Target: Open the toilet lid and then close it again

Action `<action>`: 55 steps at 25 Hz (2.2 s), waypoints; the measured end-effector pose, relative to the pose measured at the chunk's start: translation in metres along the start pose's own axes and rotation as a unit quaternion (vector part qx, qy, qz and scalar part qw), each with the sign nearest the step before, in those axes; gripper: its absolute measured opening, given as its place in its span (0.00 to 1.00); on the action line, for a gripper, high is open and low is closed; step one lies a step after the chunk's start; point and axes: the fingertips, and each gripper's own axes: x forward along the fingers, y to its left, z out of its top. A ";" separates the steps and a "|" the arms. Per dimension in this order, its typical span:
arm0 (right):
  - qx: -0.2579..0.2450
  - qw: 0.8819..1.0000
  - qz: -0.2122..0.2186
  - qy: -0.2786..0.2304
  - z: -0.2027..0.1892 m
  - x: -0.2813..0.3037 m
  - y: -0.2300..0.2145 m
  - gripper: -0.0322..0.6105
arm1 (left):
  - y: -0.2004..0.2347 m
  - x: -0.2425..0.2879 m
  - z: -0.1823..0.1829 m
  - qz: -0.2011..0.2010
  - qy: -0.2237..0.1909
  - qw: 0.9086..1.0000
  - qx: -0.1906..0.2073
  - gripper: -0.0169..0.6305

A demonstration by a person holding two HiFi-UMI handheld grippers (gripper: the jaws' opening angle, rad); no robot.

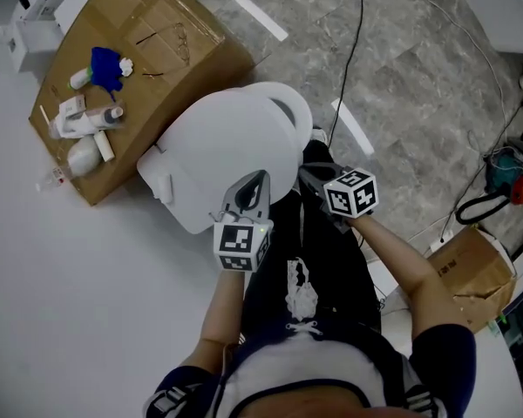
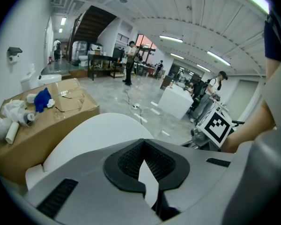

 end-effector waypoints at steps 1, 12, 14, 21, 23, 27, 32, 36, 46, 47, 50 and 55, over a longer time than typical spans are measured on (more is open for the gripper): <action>0.000 1.000 0.000 0.003 0.000 0.001 -0.004 0.07 | -0.001 0.004 -0.002 -0.003 0.004 1.000 0.002 0.04; 0.024 1.000 -0.010 0.010 -0.008 0.013 -0.050 0.06 | -0.011 0.043 -0.018 -0.023 0.030 0.999 -0.003 0.04; 0.025 1.000 -0.013 0.014 -0.008 0.016 -0.058 0.06 | -0.013 0.049 -0.023 -0.025 0.036 0.999 -0.006 0.04; 0.043 0.998 -0.019 0.034 -0.014 0.024 -0.082 0.06 | -0.012 0.061 -0.030 -0.025 0.045 0.999 -0.015 0.04; 0.046 0.998 -0.024 0.038 -0.016 0.027 -0.090 0.06 | -0.012 0.064 -0.029 -0.024 0.044 0.999 -0.018 0.04; 0.059 0.997 -0.037 0.044 -0.020 0.032 -0.105 0.06 | -0.011 0.068 -0.029 -0.023 0.048 0.998 -0.022 0.04; 0.061 0.993 -0.070 0.071 -0.026 0.042 -0.121 0.06 | -0.010 0.077 -0.032 -0.024 0.054 0.998 -0.021 0.04; 0.058 0.991 -0.095 0.072 -0.033 0.046 -0.134 0.06 | -0.014 0.081 -0.032 -0.027 0.056 0.998 -0.019 0.04; 0.091 0.987 -0.109 0.074 -0.039 0.056 -0.153 0.06 | -0.007 0.087 -0.037 -0.026 0.064 0.997 -0.020 0.04; 0.091 0.987 -0.110 0.077 -0.039 0.057 -0.156 0.06 | -0.008 0.088 -0.037 -0.026 0.064 0.997 -0.019 0.04; 0.101 0.985 -0.112 0.087 -0.043 0.059 -0.162 0.06 | -0.008 0.089 -0.038 -0.027 0.065 0.997 -0.019 0.04; 0.109 0.982 -0.119 0.100 -0.048 0.066 -0.173 0.06 | -0.003 0.090 -0.040 -0.025 0.069 0.997 -0.019 0.04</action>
